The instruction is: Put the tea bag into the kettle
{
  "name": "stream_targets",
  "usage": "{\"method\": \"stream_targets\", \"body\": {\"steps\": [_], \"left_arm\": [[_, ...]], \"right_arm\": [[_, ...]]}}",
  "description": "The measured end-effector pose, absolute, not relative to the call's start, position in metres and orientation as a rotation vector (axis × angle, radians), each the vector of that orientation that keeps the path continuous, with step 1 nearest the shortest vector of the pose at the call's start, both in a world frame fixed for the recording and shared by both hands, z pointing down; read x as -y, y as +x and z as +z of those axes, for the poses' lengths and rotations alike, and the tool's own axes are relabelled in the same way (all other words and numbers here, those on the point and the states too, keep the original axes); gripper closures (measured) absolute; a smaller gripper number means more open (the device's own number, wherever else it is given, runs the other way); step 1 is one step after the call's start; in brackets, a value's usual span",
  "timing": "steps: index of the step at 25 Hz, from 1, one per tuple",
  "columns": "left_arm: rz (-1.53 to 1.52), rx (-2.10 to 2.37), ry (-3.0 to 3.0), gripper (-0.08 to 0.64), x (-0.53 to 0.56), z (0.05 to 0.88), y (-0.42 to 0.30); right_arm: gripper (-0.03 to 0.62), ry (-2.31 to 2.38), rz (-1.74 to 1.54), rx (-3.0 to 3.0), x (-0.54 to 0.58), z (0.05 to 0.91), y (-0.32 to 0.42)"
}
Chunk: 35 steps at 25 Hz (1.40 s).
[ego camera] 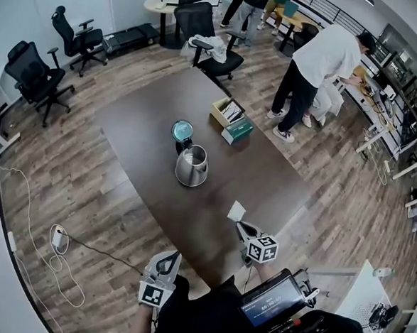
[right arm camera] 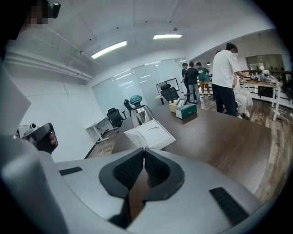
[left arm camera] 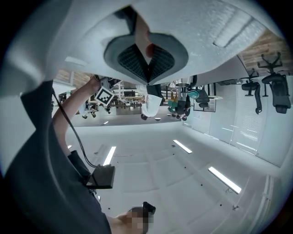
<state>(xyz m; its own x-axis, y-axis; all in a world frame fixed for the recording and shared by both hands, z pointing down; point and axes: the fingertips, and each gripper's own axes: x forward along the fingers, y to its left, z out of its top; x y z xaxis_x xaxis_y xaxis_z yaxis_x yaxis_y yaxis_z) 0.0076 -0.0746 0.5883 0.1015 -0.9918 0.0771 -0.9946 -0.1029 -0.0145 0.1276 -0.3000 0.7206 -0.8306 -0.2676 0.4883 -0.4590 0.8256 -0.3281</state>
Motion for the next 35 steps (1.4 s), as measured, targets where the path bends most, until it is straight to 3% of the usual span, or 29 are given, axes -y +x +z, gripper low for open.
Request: {"method": "stream_targets", "body": {"steps": [7,25,35], "left_arm": [[0.084,1.979,2.324,0.56,0.055,0.594,-0.005],[0.192,1.892,2.355,0.56,0.02,0.583,0.095],[0.058,1.837,2.442,0.56,0.002,0.564,0.044]], "right_arm": [[0.574,0.64,0.647,2.723,0.221,0.665,0.141],[0.575,0.576,0.667,2.895,0.126,0.635,0.205],[0.575,0.654,0.576,2.892,0.106,0.612,0.159]]}}
